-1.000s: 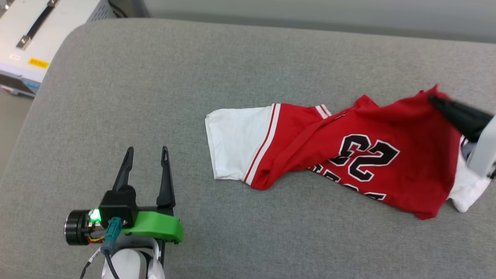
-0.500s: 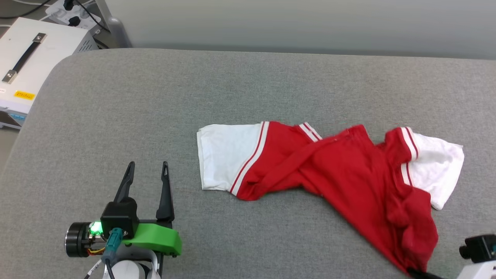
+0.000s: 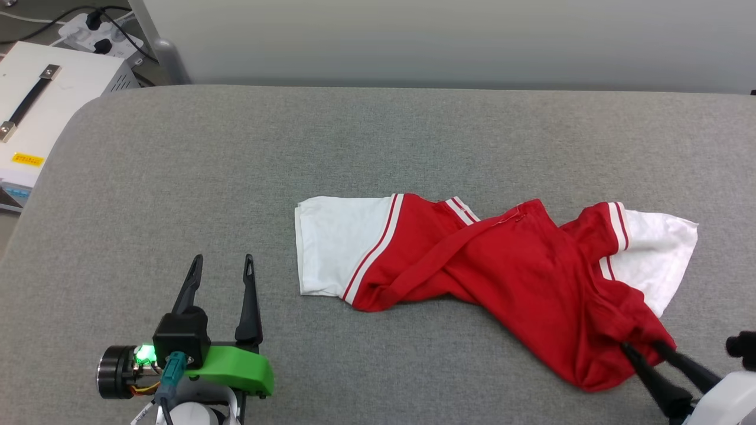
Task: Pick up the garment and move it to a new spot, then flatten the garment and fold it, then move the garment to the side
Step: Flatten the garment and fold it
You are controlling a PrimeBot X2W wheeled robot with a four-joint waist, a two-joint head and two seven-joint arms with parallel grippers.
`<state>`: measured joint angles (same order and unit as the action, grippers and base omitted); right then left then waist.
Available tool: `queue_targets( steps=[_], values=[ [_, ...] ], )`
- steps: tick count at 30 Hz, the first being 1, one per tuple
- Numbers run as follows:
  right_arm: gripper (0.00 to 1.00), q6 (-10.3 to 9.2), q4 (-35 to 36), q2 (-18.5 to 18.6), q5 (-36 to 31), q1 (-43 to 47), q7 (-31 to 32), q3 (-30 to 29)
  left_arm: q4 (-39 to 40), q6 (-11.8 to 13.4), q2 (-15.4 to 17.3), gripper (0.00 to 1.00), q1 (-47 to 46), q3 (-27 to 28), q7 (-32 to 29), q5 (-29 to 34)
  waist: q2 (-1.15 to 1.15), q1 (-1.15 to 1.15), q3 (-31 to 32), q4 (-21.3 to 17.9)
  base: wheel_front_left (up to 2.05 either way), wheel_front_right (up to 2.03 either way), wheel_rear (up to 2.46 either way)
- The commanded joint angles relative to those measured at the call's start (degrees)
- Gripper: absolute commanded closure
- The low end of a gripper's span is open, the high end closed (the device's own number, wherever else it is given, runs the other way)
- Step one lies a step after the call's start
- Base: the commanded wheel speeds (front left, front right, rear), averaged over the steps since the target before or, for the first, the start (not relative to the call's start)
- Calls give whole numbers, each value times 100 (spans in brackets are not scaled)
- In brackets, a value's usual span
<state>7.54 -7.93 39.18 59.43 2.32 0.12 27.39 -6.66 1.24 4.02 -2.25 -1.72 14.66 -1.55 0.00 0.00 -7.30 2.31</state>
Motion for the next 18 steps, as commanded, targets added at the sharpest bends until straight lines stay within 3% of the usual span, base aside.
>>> queue_targets(
  steps=[1, 4, 8, 13, 18],
  values=[
    [0, -5, 153, 19, -137, 21, -188, -238, -5, -17, 44, 0, 101, 8, 34, 40, 0, 0, 53, -34, 0, 0, 0],
    [0, -5, 671, -28, -578, 184, -619, -886, 7, -13, 60, 0, 132, 27, 34, 39, 0, 0, 100, -72, 0, 0, 0],
    [0, -5, 1159, -357, -1371, 371, -1003, -1539, 26, -25, 82, 0, 102, 36, 34, 40, 0, 0, 113, -94, 0, 0, 0],
    [0, -5, 1454, -1245, -2563, 502, -1260, -2153, 33, -127, 188, 0, -155, 19, 34, 55, 0, 0, 56, -106, 0, 0, 0],
    [0, -5, 1512, -1955, -3450, 476, -1450, -2415, 27, -380, 466, 0, -758, -27, 34, 88, 0, 0, -65, -151, 0, 0, 0]
  ],
)
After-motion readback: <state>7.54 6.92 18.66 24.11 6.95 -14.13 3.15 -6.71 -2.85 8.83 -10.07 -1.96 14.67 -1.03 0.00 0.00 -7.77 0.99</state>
